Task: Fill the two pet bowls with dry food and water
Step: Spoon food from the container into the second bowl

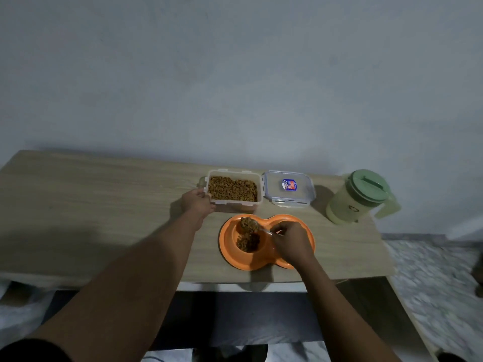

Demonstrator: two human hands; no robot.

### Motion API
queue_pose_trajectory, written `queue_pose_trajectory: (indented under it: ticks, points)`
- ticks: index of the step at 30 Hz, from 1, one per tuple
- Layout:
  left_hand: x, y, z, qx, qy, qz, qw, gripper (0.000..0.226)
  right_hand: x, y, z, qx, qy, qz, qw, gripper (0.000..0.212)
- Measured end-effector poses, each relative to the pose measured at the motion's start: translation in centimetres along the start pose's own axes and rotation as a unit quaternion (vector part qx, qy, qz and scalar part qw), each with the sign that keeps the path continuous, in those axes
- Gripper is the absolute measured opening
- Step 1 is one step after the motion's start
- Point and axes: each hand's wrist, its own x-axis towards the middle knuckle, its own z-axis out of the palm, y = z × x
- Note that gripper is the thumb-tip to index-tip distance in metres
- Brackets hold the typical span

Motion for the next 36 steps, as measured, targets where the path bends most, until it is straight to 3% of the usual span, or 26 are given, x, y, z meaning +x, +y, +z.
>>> queue_pose_trajectory:
  ticks: [7,13,19,22,27,36]
  points:
    - [-0.8,0.5,-0.1,0.019,-0.006,0.001,1.0,0.043,-2.1,0.9,0.7,-0.196,0.063,-0.109,0.973,0.03]
    - [-0.4,0.9,0.1,0.077,0.015,0.004,0.997,0.026,-1.0,0.9,0.7,-0.01,0.161,-0.095,0.982,0.021]
    - [0.1,1.4,-0.7,0.145,0.041,0.031,0.988,0.018,1.5,-1.6,0.9,0.112,0.204,0.001,0.973,0.027]
    - [0.1,2.1,-2.2,0.175,0.043,0.036,0.983,0.02,2.9,-3.5,1.1,0.147,0.187,0.035,0.971,0.038]
    - [2.0,2.8,-6.0,0.187,0.075,0.03,0.979,0.024,6.1,-6.0,4.1,0.097,0.09,0.054,0.99,0.053]
    - [4.6,3.0,-8.6,0.092,0.074,0.038,0.992,0.017,8.0,-10.0,8.2,-0.004,-0.004,0.034,0.999,0.033]
